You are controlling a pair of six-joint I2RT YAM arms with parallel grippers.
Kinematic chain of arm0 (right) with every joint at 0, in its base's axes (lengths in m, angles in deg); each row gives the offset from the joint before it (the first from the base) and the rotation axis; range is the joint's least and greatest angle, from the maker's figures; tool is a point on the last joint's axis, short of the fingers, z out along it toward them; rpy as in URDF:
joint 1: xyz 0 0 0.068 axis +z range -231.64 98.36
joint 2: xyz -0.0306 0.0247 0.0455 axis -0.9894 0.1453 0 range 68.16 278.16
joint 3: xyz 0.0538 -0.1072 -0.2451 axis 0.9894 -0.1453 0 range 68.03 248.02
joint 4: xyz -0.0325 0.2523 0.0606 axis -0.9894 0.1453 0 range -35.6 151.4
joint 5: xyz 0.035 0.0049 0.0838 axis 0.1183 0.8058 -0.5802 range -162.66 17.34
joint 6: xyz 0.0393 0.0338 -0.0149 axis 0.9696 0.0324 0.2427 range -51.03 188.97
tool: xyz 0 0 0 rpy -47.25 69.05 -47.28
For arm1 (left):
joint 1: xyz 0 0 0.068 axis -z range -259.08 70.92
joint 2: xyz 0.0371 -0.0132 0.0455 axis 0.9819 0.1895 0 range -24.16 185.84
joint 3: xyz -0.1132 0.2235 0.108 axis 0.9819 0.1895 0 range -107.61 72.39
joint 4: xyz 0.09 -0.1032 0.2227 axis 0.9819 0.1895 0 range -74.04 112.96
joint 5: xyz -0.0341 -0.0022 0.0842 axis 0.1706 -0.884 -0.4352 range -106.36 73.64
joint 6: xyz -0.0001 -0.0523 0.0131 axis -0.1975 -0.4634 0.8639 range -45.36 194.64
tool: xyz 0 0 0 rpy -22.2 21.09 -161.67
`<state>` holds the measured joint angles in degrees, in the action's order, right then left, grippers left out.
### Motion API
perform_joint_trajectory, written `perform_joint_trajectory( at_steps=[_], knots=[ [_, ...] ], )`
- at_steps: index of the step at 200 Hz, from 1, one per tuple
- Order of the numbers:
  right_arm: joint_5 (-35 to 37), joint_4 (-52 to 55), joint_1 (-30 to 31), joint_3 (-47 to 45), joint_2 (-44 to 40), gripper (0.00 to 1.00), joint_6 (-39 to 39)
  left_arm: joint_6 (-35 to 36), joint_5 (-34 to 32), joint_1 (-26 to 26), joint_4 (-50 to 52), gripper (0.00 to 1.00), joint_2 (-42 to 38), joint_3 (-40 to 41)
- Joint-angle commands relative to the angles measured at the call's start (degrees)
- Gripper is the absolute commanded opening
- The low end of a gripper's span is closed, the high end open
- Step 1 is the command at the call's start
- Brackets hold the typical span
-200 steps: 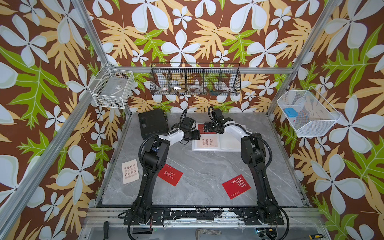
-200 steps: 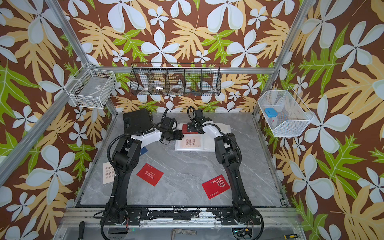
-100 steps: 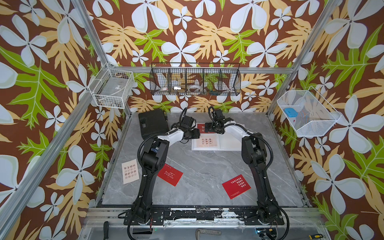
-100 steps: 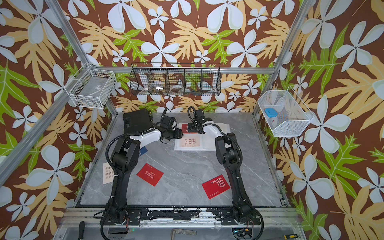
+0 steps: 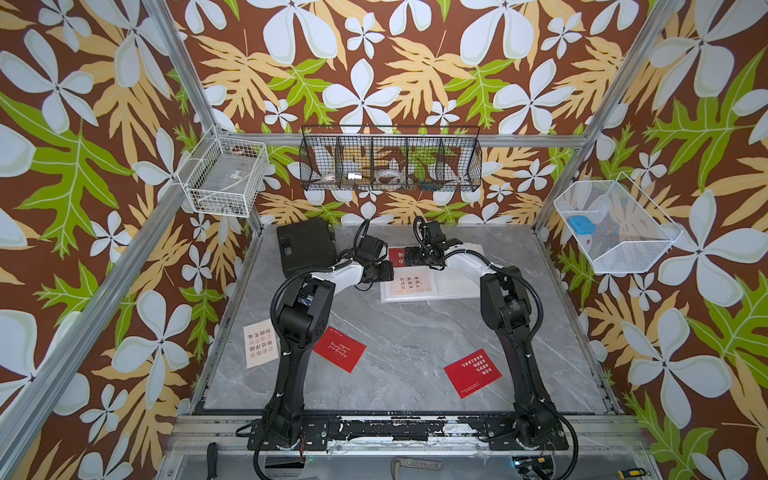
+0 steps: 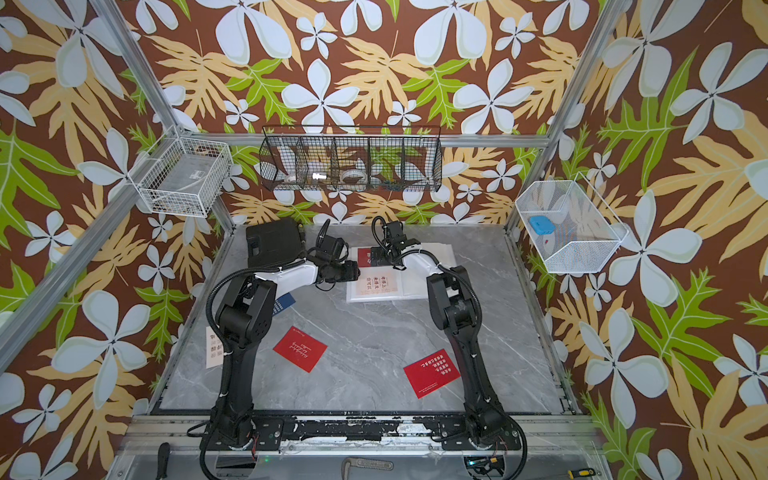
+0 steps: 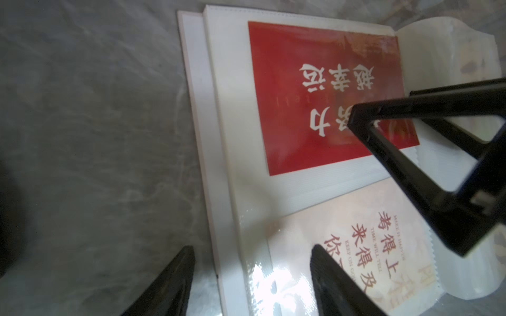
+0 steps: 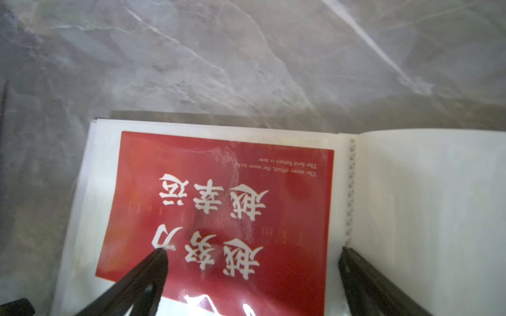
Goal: Place the photos into the photo albums
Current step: Insert the photo into the photo album, then adjust the photo album at the center of the board.
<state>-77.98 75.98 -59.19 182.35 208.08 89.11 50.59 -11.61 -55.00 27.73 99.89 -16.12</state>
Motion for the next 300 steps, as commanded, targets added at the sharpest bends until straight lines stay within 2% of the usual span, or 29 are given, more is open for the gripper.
perform_joint_trajectory(
  at_steps=[1,37,56,97,177,213,244,262,300],
  knots=[
    [-7.2,3.5,0.6,-0.8,-0.1,0.99,1.0,-1.6,-2.2,-0.6,-2.5,0.69,-2.1,2.1],
    [-8.5,4.5,0.8,-0.8,-0.2,0.99,8.2,-1.6,-1.4,-1.0,-2.5,0.7,-2.5,2.0],
    [-7.4,4.7,1.1,-0.7,-0.4,0.99,9.6,-1.7,-0.6,-1.2,-2.5,0.7,-1.9,0.7],
    [2.6,8.9,0.3,3.4,-2.5,0.99,5.2,-2.0,-0.2,-1.8,-1.3,0.7,0.8,-2.9],
    [-0.5,10.5,-6.2,5.3,-2.8,0.99,-0.9,-0.5,1.3,-2.1,4.4,0.71,7.1,-11.1],
    [-2.1,6.4,-6.1,1.9,-4.8,0.99,-1.7,0.1,2.3,-2.3,5.5,0.72,10.6,-15.5],
    [1.0,5.6,-5.5,0.8,-5.5,0.99,0.2,0.7,3.1,-2.5,7.7,0.72,13.9,-21.1],
    [3.4,6.7,-5.9,0.1,-6.3,0.99,1.2,1.4,1.9,-3.0,7.0,0.72,12.3,-20.7],
    [3.9,4.8,-6.1,-6.5,-13.0,0.99,1.8,2.9,1.4,-3.7,5.6,0.73,4.6,-19.0]
  ],
)
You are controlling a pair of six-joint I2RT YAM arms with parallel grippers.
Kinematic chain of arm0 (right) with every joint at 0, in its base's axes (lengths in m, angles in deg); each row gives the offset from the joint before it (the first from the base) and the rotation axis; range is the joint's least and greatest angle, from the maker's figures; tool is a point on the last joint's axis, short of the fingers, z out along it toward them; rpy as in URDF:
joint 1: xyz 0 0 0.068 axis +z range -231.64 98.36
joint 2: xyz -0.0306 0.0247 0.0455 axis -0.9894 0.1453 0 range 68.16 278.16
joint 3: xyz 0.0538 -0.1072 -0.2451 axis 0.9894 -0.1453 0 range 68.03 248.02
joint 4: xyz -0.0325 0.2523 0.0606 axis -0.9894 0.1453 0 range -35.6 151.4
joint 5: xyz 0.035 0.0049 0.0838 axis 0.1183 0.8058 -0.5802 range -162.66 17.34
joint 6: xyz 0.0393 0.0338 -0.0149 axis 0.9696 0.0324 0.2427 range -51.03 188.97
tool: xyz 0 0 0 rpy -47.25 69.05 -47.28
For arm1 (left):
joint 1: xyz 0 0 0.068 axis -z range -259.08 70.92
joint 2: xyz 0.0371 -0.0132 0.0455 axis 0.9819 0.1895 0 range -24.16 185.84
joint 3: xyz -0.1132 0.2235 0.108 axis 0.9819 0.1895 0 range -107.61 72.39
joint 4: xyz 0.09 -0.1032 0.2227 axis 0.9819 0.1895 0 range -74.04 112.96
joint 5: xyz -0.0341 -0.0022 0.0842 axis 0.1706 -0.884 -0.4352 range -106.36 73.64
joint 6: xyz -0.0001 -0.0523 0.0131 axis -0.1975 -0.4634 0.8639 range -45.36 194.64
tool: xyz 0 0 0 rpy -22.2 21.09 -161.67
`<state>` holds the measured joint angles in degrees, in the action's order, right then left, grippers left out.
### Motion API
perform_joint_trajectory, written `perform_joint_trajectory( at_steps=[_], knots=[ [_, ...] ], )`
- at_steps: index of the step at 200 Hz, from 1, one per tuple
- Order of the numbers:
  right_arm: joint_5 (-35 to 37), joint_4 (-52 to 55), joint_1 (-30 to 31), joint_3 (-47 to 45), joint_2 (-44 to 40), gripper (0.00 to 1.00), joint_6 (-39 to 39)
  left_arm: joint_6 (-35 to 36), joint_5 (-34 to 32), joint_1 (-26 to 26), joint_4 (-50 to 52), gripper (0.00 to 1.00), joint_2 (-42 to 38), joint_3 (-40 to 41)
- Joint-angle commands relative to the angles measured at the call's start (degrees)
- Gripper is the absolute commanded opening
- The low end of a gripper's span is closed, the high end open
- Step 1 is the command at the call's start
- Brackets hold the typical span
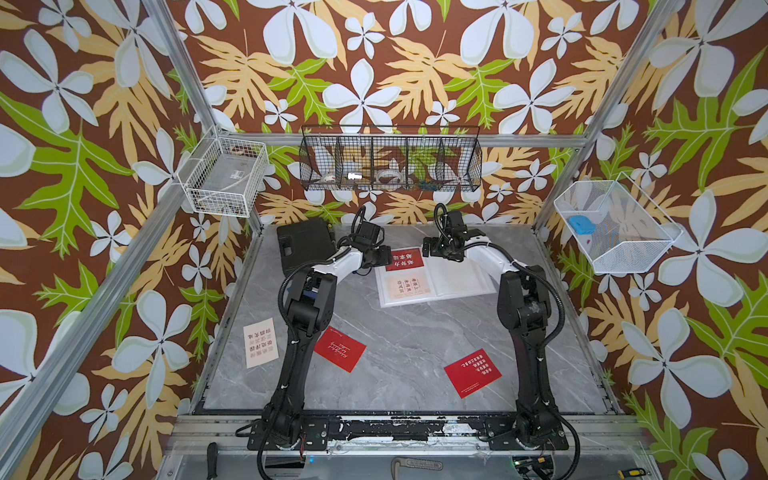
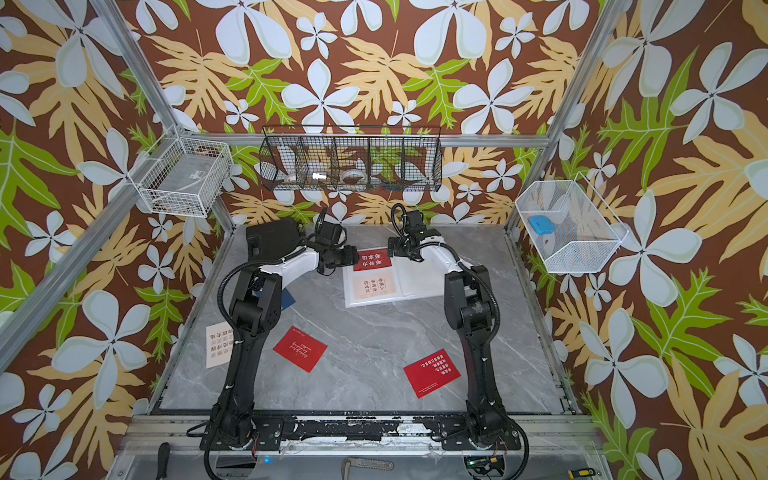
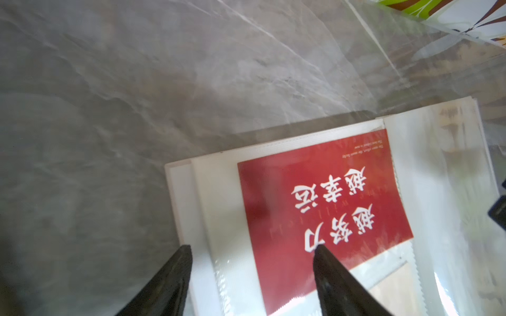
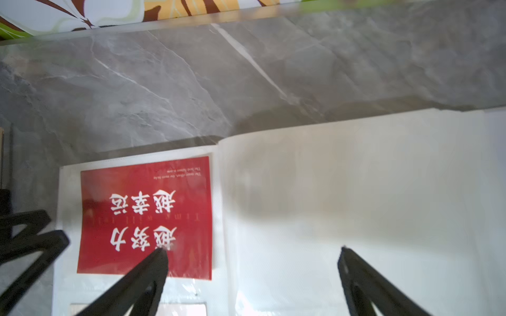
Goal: Place the photos into the photo albums
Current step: Adjust the photo album at the center of the board, then move the photo to the center of the board.
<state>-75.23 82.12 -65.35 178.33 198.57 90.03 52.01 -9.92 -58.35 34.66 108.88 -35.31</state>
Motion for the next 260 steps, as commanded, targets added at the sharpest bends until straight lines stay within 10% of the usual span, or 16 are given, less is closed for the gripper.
perform_joint_trajectory(
  at_steps=[1,52,152,260],
  knots=[
    [1.1,-1.2,0.1,-2.5,-3.6,0.99,0.8,1.5,-0.2,-0.3,-1.3,0.73,-4.6,0.3],
    [2.0,4.2,-1.4,-16.7,-17.7,0.99,2.5,2.0,1.0,0.9,-2.0,0.74,-15.7,11.0],
    [-6.1,-2.4,-7.5,-62.5,-50.1,1.0,15.3,-3.8,-4.9,20.2,-4.8,0.74,-25.6,27.7],
    [-10.0,2.8,-10.3,-76.6,-65.1,1.0,22.0,-2.7,0.0,24.0,-7.8,0.74,-25.4,34.1]
  ],
)
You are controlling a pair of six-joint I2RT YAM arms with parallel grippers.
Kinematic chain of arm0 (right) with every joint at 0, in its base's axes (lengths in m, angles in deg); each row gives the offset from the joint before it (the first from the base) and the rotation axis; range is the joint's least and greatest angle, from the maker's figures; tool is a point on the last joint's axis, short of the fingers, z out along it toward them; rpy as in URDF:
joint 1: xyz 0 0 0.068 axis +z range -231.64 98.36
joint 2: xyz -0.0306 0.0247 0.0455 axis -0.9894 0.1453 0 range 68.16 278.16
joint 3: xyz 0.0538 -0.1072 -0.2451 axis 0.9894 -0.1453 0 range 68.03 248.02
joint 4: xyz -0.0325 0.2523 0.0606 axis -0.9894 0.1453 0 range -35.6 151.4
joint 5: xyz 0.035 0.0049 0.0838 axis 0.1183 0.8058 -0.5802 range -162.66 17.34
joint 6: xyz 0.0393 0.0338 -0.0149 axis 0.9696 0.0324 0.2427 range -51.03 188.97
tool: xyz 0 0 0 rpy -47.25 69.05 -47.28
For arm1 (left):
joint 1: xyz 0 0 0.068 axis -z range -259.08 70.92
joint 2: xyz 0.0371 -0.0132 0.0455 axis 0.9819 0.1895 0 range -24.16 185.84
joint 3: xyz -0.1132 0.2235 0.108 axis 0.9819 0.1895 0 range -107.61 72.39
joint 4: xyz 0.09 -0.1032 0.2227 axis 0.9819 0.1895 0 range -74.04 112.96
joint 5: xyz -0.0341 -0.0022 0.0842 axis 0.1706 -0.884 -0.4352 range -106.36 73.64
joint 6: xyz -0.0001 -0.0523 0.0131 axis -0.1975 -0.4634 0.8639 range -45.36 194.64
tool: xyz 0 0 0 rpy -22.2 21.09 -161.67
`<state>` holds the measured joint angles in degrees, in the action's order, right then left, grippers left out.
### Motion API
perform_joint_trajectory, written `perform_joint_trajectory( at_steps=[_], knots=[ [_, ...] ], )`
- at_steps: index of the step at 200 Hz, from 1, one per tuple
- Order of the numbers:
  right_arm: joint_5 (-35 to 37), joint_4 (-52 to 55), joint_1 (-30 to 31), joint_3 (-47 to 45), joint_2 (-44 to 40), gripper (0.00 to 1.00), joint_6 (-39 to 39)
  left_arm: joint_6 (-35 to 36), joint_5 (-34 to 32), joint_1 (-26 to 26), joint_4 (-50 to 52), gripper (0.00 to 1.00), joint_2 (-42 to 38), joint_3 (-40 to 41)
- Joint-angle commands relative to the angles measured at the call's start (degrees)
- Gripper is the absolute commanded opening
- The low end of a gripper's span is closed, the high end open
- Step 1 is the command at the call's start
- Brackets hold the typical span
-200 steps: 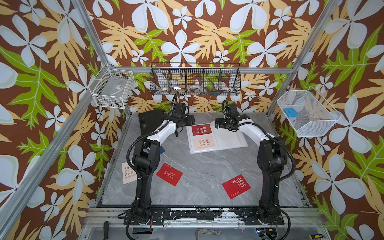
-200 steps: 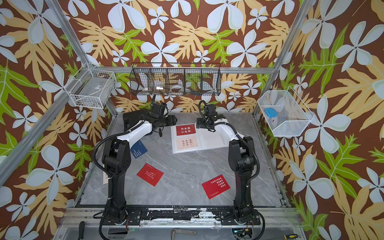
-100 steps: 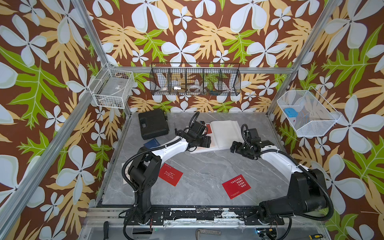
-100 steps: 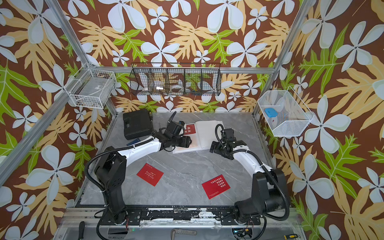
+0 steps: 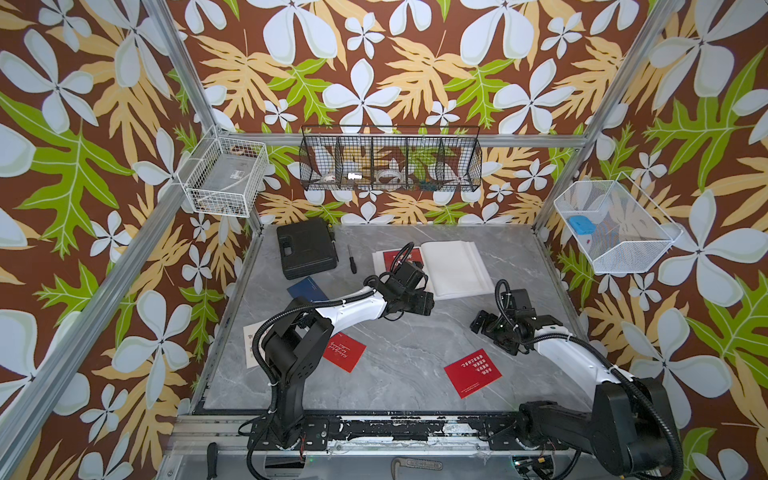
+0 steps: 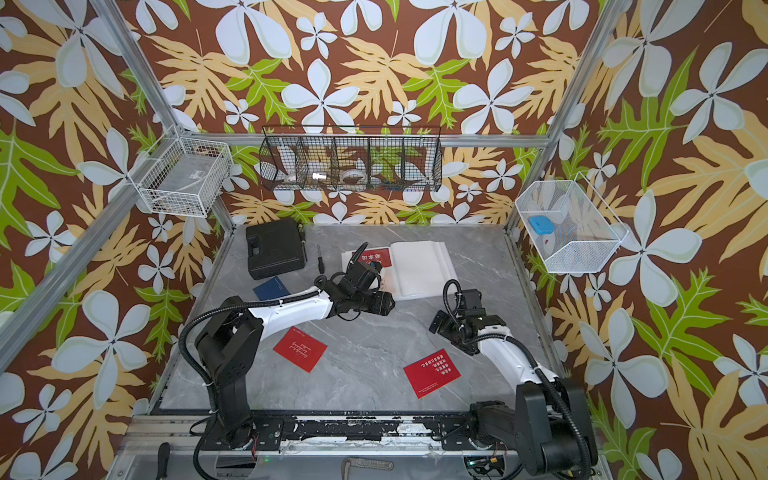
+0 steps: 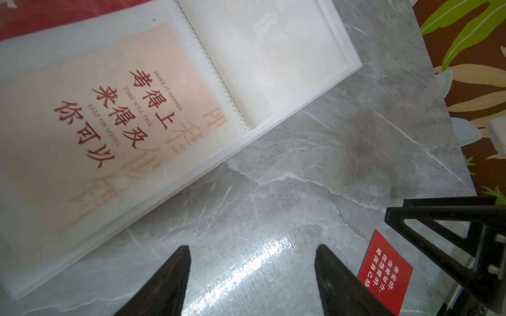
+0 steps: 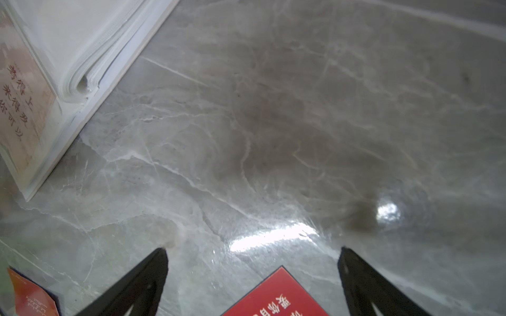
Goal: Place the photos into the photo albums
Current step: Move the photo to the center of the board.
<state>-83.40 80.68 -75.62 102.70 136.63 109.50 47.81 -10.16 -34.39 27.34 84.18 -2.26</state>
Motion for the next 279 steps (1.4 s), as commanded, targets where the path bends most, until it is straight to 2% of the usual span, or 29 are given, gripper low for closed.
perform_joint_trajectory(
  at_steps=[1,56,84,116,176,234,279],
  knots=[
    [-1.9,4.4,0.0,-1.1,-3.3,1.0,2.6,1.6,0.2,0.0,-0.4,0.74,-0.7,1.1],
    [-0.2,14.0,4.9,-3.6,-10.9,0.99,8.3,5.0,-1.2,0.0,1.9,0.74,-0.1,0.6],
    [-2.2,11.0,6.4,-7.4,-11.4,0.98,11.2,6.0,-1.0,0.0,2.4,0.74,0.7,-0.1],
    [-0.3,6.0,9.6,-9.2,-9.1,0.98,14.2,7.2,-1.3,0.0,3.0,0.74,1.1,-1.0],
    [1.0,-5.3,9.8,-13.0,-4.8,0.98,17.4,6.6,-1.6,-1.6,2.2,0.74,-0.6,1.2],
    [1.2,-14.7,10.9,-10.4,1.8,0.98,19.4,5.9,-2.1,-2.6,1.9,0.74,-2.2,2.9],
    [2.7,-16.8,11.9,-4.9,5.2,0.99,19.2,6.3,-0.6,-2.6,1.4,0.74,-3.0,3.9]
  ],
)
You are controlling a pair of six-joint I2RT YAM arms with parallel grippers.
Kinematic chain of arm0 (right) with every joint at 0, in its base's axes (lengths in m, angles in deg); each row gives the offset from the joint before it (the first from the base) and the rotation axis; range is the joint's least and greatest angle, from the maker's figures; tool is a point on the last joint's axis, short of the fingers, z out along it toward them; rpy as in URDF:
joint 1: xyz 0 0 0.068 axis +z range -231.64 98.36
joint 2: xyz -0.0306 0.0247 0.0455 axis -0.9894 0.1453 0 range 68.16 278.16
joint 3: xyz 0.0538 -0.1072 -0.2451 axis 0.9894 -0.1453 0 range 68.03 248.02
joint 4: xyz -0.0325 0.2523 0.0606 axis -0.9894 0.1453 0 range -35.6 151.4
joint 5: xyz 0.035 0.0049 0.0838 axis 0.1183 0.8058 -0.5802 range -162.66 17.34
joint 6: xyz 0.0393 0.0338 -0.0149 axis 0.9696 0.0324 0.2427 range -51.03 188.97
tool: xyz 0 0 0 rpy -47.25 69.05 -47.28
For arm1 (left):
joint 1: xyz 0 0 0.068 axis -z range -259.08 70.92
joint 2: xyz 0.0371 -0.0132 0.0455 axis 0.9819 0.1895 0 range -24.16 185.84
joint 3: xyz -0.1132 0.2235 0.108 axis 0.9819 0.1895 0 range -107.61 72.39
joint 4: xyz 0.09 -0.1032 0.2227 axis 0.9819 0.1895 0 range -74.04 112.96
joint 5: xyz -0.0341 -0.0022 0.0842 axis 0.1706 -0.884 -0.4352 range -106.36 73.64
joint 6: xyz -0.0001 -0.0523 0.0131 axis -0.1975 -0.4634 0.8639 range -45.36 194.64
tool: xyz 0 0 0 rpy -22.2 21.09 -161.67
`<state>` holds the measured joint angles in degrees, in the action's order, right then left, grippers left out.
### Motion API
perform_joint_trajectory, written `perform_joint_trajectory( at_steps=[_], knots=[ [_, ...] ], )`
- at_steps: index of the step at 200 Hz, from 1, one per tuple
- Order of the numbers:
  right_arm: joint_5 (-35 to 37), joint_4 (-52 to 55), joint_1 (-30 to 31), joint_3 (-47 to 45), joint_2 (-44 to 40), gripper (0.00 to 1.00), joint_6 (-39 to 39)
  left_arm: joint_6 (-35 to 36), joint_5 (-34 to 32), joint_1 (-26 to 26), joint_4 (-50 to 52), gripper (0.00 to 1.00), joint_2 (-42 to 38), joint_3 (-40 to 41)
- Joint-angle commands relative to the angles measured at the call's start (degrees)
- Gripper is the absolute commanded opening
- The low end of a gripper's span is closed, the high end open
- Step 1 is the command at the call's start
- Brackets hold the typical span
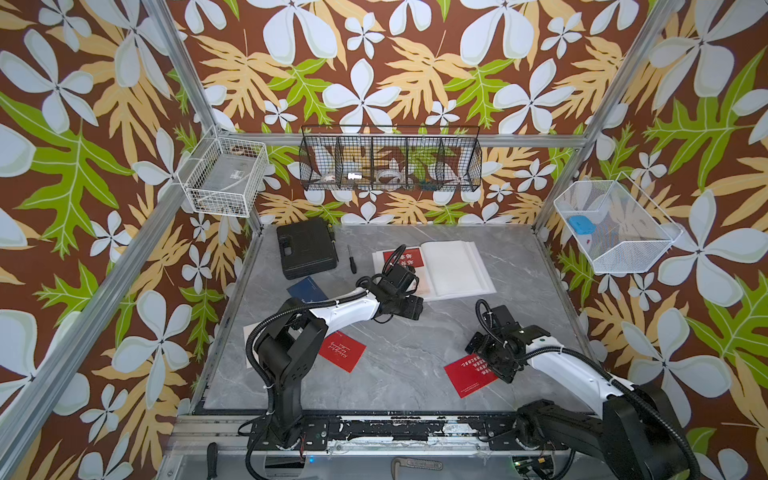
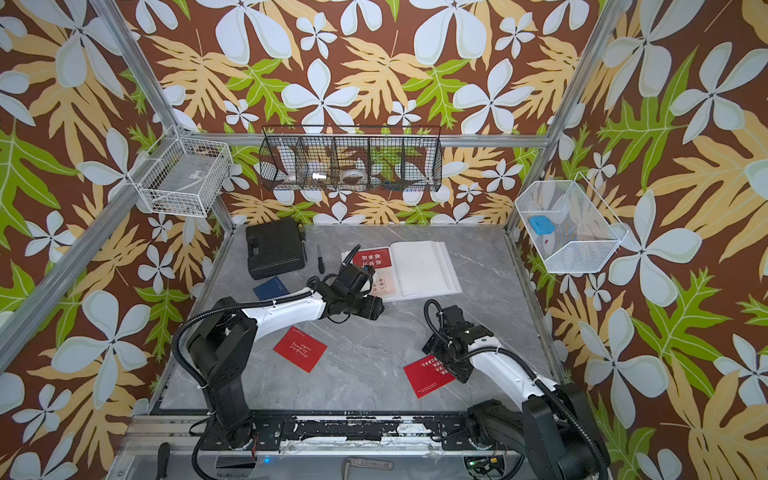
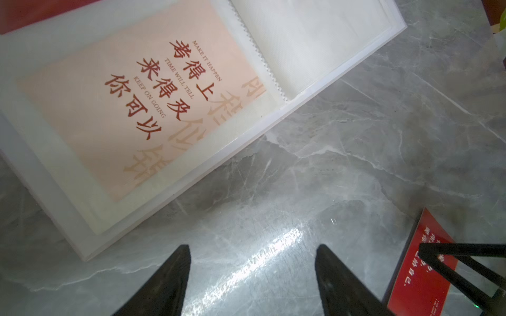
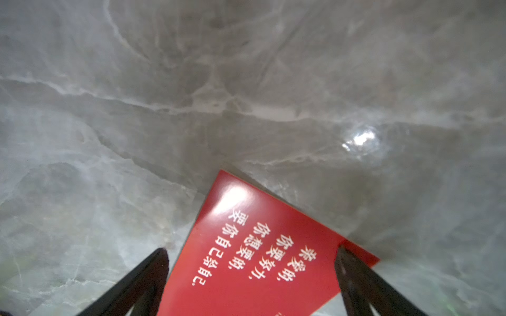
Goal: Place the photos into the photo albums
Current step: Move the photo to the center of the board.
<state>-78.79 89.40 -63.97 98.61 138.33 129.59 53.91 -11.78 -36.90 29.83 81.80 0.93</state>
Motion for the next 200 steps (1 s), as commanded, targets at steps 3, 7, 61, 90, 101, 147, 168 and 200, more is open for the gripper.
perform_joint_trajectory(
  at_steps=[3,7,61,90,101,147,168,200],
  knots=[
    [-1.9,-25.6,0.3,-0.5,3.6,0.99,-0.9,0.3,1.2,-0.1,-1.0,0.75,-0.8,0.8],
    [-1.9,-25.7,0.4,0.0,3.8,0.99,-0.9,0.6,1.6,-0.1,-1.2,0.74,-0.9,1.0],
    [-0.1,-25.6,1.3,4.6,4.8,0.99,-0.1,1.3,2.5,-0.1,-1.1,0.74,-1.5,1.9],
    [1.4,-21.8,1.4,7.9,4.8,0.99,-1.5,1.1,2.8,-0.1,-1.6,0.74,-1.5,1.7],
    [1.3,-21.0,1.4,8.7,5.2,0.99,-2.0,1.3,2.8,-0.1,-1.6,0.74,-1.5,1.5],
    [1.6,-19.7,1.5,10.4,5.5,0.99,-4.0,1.0,5.0,-0.1,-2.0,0.74,-0.3,1.1],
    [1.7,-19.4,1.5,10.4,4.4,1.0,-7.0,0.9,7.4,-0.1,-2.5,0.75,0.9,1.3],
    [-4.4,-25.8,1.5,7.4,6.7,0.98,-9.6,-0.9,11.6,-0.1,-5.9,0.75,1.9,3.0]
  ],
)
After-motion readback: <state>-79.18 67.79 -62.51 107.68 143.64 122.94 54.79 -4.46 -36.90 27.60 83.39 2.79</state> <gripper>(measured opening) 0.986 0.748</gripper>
